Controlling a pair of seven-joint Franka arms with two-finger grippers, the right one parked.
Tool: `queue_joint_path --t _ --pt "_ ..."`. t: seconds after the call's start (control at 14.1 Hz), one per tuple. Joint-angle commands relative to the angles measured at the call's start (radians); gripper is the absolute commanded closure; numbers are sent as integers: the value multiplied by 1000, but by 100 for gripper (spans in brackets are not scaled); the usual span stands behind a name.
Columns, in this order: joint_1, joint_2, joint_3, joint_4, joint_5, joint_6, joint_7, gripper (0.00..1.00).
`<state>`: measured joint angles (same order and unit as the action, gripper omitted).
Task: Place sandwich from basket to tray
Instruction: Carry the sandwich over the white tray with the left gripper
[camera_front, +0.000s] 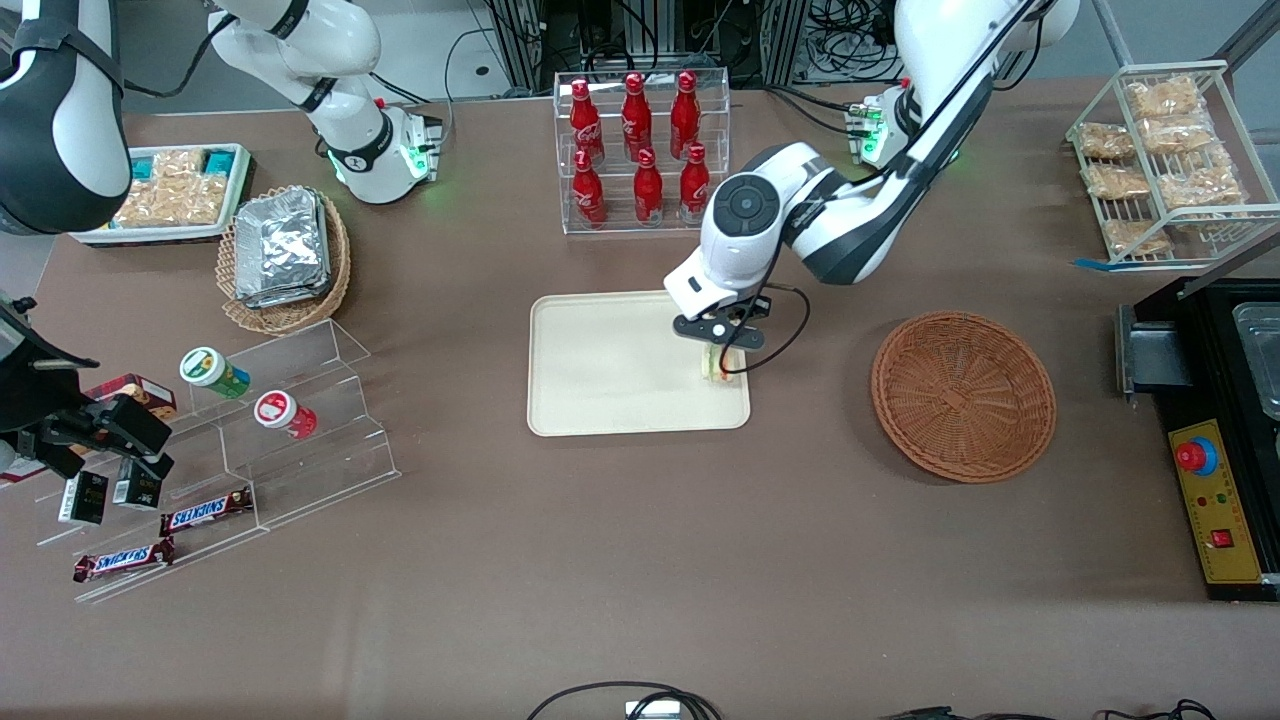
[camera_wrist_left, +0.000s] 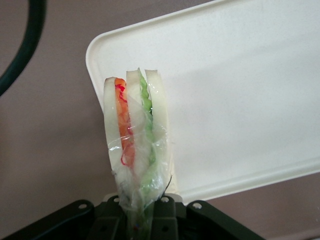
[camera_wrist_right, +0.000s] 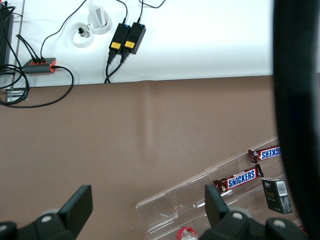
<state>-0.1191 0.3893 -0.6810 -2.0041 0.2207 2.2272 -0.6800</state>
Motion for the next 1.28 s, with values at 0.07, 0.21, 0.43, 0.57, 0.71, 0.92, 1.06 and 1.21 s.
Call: queue_joint_path --t 0.07,0.21,0.43,0.57,0.71,0.92,1.06,1.21 --pt "-40 123 4 93 110 6 -116 100" --pt "-60 160 4 107 173 6 -154 100" --pt "-76 212 4 130 226 8 -199 100" --pt "-96 240 11 140 247 8 -213 100" --pt "-96 246 9 140 259 8 -213 99" --pt "-99 246 9 136 259 6 -225 72" --pt "-109 246 9 137 262 3 -271 16" --pt "-109 244 11 140 259 2 -285 1"
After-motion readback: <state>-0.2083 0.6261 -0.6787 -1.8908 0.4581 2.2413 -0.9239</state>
